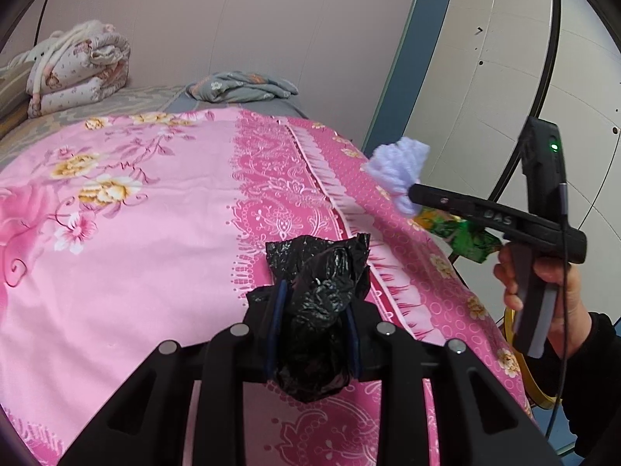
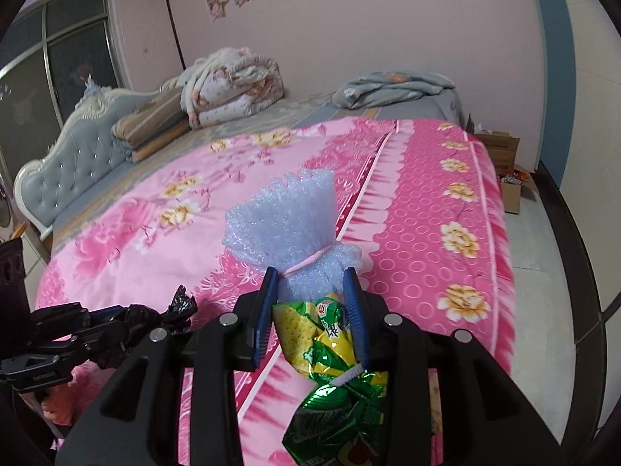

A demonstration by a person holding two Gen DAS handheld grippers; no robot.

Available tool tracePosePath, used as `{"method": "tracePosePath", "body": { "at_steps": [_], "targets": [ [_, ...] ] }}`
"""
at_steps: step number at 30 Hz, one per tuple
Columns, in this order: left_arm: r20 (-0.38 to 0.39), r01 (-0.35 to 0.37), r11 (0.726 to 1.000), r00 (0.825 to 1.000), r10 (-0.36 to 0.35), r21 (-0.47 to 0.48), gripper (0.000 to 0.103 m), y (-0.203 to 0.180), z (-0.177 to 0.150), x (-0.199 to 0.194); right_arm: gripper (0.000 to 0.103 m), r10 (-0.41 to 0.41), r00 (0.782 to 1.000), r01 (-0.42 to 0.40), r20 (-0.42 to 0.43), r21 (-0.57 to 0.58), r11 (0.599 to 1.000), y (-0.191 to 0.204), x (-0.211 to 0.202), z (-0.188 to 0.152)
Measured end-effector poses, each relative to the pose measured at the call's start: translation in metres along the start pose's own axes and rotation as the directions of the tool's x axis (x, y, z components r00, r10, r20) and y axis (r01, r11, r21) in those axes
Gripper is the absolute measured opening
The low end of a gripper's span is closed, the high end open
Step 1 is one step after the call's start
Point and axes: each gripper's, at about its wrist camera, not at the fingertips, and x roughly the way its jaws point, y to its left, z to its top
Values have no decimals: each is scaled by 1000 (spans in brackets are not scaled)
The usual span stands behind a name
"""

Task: Collect trash
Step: 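Grasp the blue bubble-wrap bundle with the right tool along with the snack bag, then carry the black bag and the bundle with snack bag over the yellow bin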

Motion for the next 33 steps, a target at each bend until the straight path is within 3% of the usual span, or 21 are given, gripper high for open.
{"method": "tracePosePath", "body": {
  "at_steps": [10, 17, 26, 33],
  "targets": [
    [93, -18, 1000, 996, 17, 9, 25, -8, 12, -56, 33, -26, 996, 22, 82, 52, 998, 6, -81, -2],
    [164, -83, 996, 983, 79, 21, 25, -34, 27, -101, 33, -50, 988, 38, 143, 86, 996, 15, -145, -9],
    [244, -31, 998, 970, 19, 47, 25, -87, 37, -155, 33, -108, 973, 77, 203, 155, 985, 21, -215, -26],
    [311, 4, 994, 950, -38, 109, 25, -137, 43, -190, 33, -176, 944, 129, 279, 180, 975, 28, -285, -36]
  ]
}}
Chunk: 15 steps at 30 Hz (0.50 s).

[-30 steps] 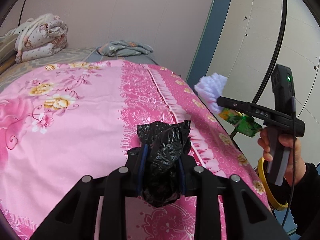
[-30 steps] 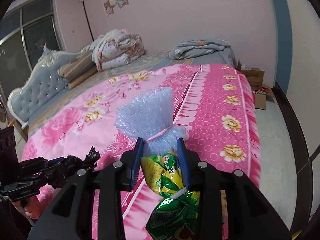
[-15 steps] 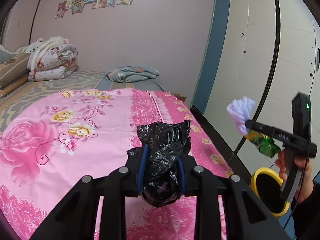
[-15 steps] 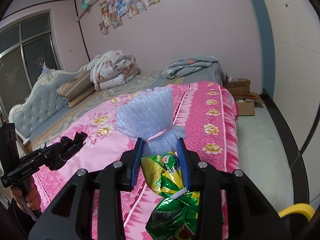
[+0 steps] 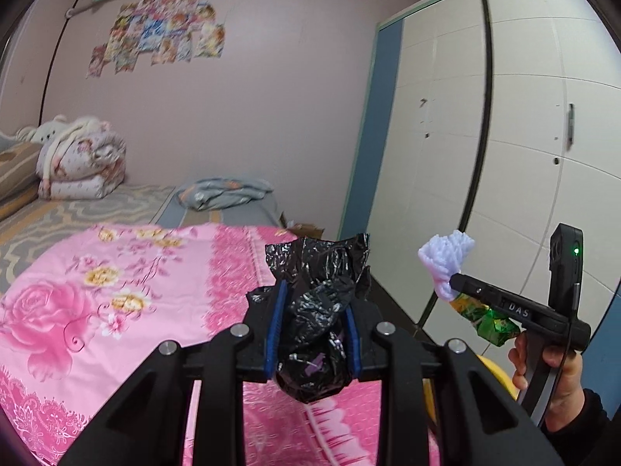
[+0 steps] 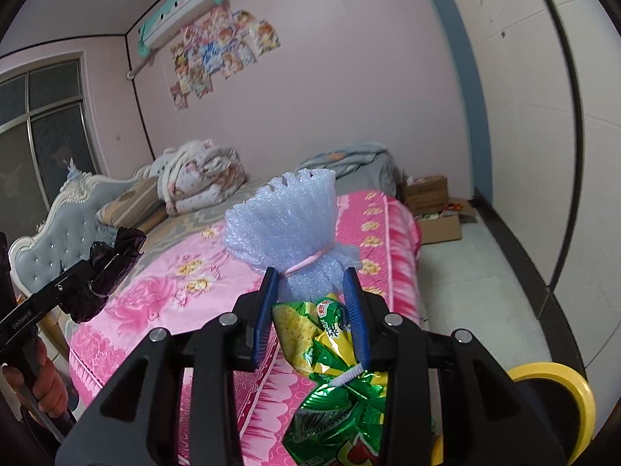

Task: Collect trash
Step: 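Carry the black bag and the bundle with snack bag over the yellow bin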

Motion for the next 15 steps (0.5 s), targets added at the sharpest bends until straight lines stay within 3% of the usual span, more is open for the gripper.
{"method": "tracePosePath", "body": {
  "at_steps": [15],
  "targets": [
    [75, 122, 985, 989, -131, 119, 25, -85, 24, -18, 33, -144, 983, 135, 116, 76, 988, -47, -101, 9]
  ]
}}
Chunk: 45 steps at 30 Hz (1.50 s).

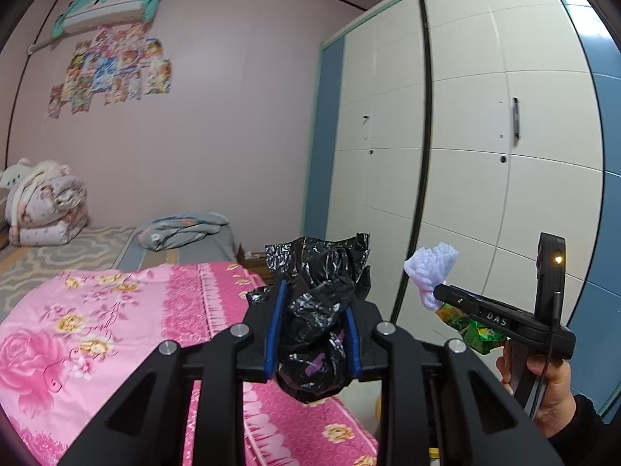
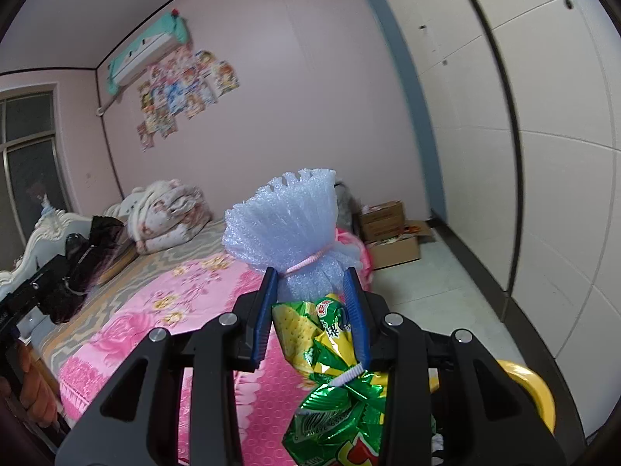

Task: Collect trash
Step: 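Carry the black bag and the bundle with snack bag over the yellow bin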

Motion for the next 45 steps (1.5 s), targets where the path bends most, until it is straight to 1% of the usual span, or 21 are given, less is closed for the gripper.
{"method": "tracePosePath", "body": {
  "at_steps": [6, 12, 15, 21, 26, 32, 37, 40, 45],
  "targets": [
    [13, 40, 999, 999, -40, 26, 25, -23, 6, 8, 33, -67, 997, 67, 32, 14, 998, -24, -20, 2],
    [21, 68, 997, 997, -69, 37, 25, -40, 11, 14, 33, -114, 991, 111, 75, 39, 993, -32, -39, 3],
    [24, 80, 996, 996, -81, 42, 25, -45, 12, 17, 33, -123, 988, 119, 89, 46, 992, -35, -47, 2],
    [28, 100, 994, 994, -101, 40, 25, -54, 10, 23, 33, -166, 981, 159, 104, 69, 985, -45, -57, -4],
    [25, 117, 992, 993, -118, 43, 25, -62, 8, 30, 33, -210, 972, 202, 103, 87, 976, -57, -56, -11],
    [-9, 148, 988, 989, -148, 31, 25, -71, 1, 52, 33, -272, 957, 262, 103, 105, 959, -71, -52, -24],
    [-47, 182, 983, 982, -181, 13, 25, -80, -11, 80, 34, -322, 942, 310, 95, 124, 943, -85, -46, -36],
    [-75, 191, 982, 979, -190, 8, 25, -89, -20, 98, 34, -335, 939, 323, 82, 134, 937, -93, -42, -43],
    [-124, 203, 979, 972, -201, 6, 25, -101, -34, 125, 34, -370, 926, 358, 67, 149, 922, -106, -39, -53]
  ]
}}
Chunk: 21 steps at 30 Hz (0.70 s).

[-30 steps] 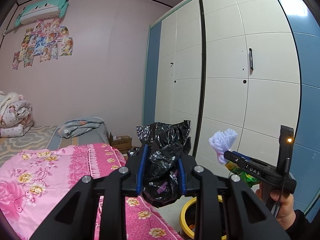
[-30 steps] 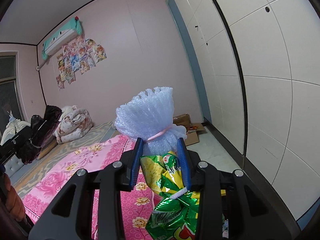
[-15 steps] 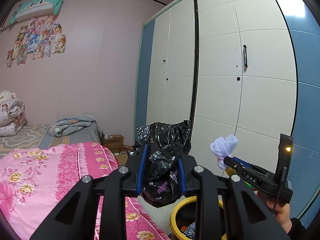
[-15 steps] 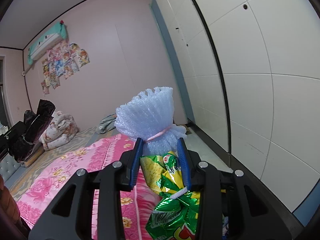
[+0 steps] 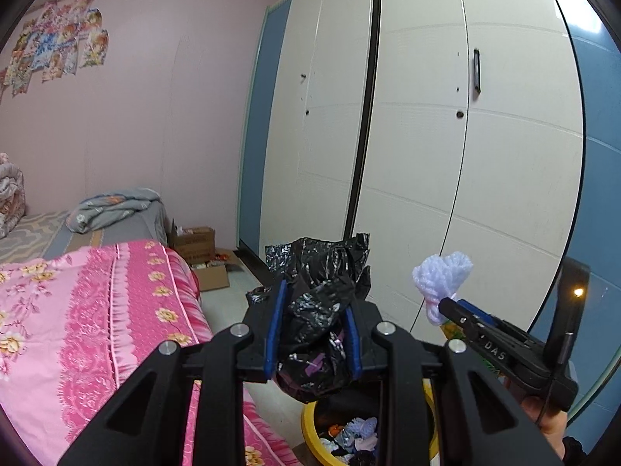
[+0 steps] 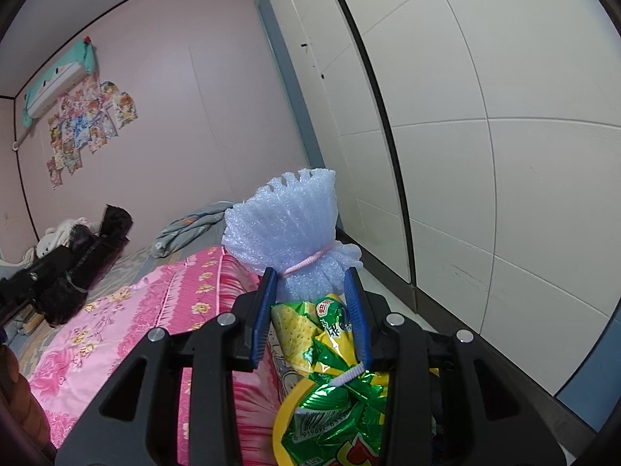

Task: Collect trash
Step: 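Carry the black bag and the bundle with snack bag over the yellow bin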

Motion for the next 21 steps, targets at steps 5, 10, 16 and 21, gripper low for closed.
{"method": "tracePosePath", "body": {
  "at_steps": [5, 10, 16, 21],
  "targets": [
    [-54, -5, 1000, 999, 6, 10, 25, -6, -14, 30, 34, -38, 999, 39, -8, 18, 999, -10, 7, -9],
    [-124, 3, 1000, 992, -3, 2, 25, -8, -32, 59, 34, -68, 997, 70, -41, 44, 997, -21, 21, -17],
    [-189, 2, 1000, 982, -1, 5, 25, -10, -51, 88, 35, -102, 993, 105, -68, 51, 993, -33, 37, -29],
    [-232, -1, 1000, 973, 1, 0, 25, -11, -64, 108, 35, -136, 988, 140, -74, 54, 989, -43, 46, -40]
  ]
}}
